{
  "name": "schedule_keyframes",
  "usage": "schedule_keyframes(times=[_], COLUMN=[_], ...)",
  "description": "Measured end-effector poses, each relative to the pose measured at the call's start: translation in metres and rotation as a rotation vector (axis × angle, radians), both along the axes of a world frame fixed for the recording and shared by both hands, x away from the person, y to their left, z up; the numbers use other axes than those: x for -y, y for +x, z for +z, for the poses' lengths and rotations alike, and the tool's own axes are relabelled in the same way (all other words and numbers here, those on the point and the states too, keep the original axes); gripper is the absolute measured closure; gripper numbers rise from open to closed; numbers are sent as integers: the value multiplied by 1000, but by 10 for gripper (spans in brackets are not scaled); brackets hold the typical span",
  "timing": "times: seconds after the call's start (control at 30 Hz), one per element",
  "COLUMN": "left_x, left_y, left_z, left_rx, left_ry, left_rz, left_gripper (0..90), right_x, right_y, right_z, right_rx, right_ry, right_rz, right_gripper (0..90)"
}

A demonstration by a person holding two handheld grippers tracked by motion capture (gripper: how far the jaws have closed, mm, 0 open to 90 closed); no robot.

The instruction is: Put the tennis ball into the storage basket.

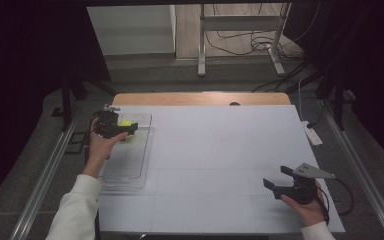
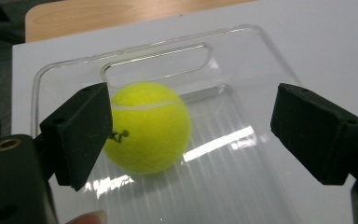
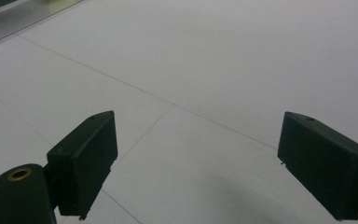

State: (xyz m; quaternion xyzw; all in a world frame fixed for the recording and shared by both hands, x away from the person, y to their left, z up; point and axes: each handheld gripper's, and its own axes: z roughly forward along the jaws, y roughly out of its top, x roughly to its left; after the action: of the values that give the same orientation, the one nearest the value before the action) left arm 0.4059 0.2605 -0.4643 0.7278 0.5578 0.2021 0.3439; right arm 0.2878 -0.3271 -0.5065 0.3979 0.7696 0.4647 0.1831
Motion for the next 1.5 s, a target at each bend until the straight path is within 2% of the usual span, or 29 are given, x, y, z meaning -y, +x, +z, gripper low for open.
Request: schedule_keyframes(times=[0.13,0.2,0.4,0.77,1.2,1.4,1.5], left_x=[5,7,11,23,46,53,56], left_y=[-9,-17,-35,-60,-100,-116,-128], left_z=[5,8,13,15,12,7,0], left_rx=[28,56,97,123,150,163,168], left_ry=[-5,-8,-40,-87,-129,-140,-149], left_rz=[-29,-44,-76,-141,-239,-272,-289], left_gripper=[143,144,149,149,149,149,148], right_x=[0,1,1,2,2,1,0], right_y=[0,0,0,0,-1,-2,-2], right_z=[0,0,0,0,2,4,5], right_rx=[1,1,-2,-5,5,9,11], right_ry=[2,5,7,12,14,15,14], right_rz=[2,3,7,12,17,21,24], right_gripper=[120,120,120,120,121,121,121])
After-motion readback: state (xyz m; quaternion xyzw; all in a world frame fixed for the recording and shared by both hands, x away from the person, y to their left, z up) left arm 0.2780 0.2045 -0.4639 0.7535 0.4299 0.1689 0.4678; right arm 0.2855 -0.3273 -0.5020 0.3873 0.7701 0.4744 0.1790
